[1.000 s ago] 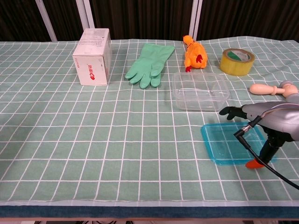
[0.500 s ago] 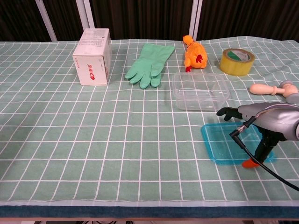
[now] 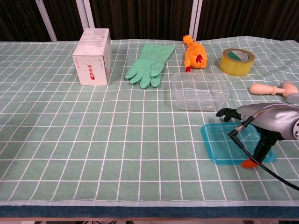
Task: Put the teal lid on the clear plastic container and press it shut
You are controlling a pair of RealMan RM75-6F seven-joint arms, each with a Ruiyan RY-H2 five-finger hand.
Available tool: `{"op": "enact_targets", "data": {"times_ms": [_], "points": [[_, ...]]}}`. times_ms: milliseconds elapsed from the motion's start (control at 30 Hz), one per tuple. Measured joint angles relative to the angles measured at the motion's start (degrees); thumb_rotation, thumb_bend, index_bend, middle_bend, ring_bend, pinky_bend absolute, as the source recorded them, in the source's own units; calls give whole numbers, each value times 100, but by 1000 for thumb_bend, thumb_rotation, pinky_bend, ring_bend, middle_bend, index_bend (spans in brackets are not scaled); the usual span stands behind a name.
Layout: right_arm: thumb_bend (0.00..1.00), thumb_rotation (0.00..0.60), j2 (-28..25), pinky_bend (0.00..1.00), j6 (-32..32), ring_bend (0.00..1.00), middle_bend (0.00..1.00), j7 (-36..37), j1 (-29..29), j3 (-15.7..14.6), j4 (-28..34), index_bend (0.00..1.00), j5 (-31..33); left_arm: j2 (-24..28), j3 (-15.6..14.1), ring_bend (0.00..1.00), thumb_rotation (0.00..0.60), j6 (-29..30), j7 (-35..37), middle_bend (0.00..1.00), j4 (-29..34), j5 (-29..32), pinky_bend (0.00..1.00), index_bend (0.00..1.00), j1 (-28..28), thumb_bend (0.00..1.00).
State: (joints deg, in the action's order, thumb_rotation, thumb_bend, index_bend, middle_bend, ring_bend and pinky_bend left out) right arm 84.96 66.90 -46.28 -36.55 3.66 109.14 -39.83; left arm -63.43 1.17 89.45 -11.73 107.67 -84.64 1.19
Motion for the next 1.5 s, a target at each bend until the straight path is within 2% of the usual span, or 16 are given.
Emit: {"op": "enact_targets", "data": {"times_ms": [500,1267,1500], "points": [[189,600,61,0,12,0,155,40,-141,-51,-85,0,187,3,9,0,600,10,1,0,1,10,0,106,-1,752],[189,600,47,0,-78,0,208,40,-309,-139,-130,0,474,-20,21,0,600,18,-22,0,3,57,0,106,2,752],[190,600,25,0,-142,0,315,71,-397,-112,-114,0,611,-15,22,0,600,13,-15,0,5,67,0,105,2,752]]}}
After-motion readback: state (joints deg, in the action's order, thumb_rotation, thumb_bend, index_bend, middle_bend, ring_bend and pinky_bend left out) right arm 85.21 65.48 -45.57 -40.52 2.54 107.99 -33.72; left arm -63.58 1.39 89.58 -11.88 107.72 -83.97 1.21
